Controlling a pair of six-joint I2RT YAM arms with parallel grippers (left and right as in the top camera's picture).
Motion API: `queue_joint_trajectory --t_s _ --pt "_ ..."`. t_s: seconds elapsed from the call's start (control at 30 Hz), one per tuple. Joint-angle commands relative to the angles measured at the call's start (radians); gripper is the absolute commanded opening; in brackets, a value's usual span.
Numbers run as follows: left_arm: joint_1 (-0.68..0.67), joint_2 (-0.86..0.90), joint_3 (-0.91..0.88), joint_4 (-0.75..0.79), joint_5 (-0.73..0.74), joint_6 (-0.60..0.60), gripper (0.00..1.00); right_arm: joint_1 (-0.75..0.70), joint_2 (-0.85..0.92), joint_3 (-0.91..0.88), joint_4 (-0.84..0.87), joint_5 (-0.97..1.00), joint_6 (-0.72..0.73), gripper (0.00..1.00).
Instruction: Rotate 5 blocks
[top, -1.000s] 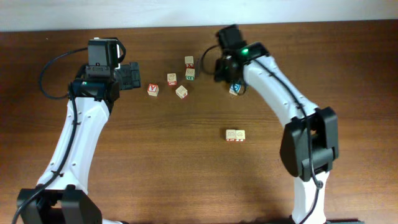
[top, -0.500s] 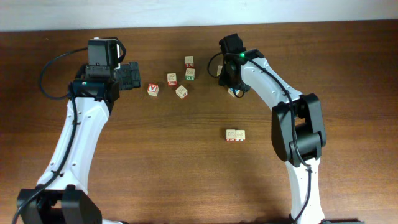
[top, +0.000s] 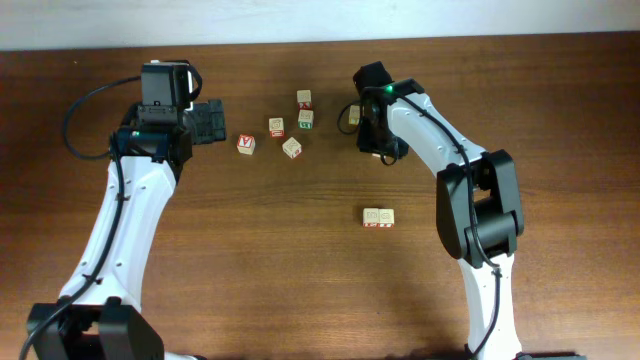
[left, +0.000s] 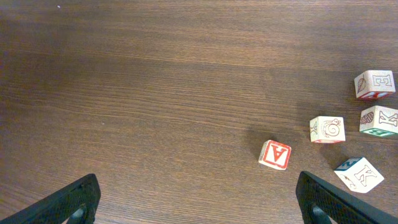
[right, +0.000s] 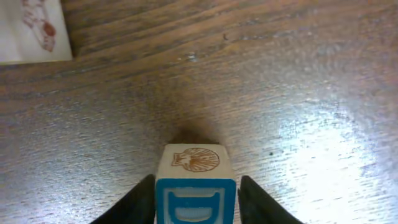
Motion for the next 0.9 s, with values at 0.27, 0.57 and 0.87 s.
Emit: queue_joint_trajectory --t_s 0.27,0.57,0.87 --pt "0.003 0.009 0.021 0.002 -0.014 -0.016 0.99 0.004 -0.051 0.025 0.013 -0.121 -0.209 0.31" --pt "0.003 0.009 0.021 0.002 -0.014 -0.016 0.99 0.076 -0.179 0.031 -0.2 -0.247 -0.269 0.3" --pt "0.003 0.009 0.021 0.002 -0.014 -0.016 0.99 0.257 -0.178 -0.154 -0.219 -0.135 -0.028 0.3"
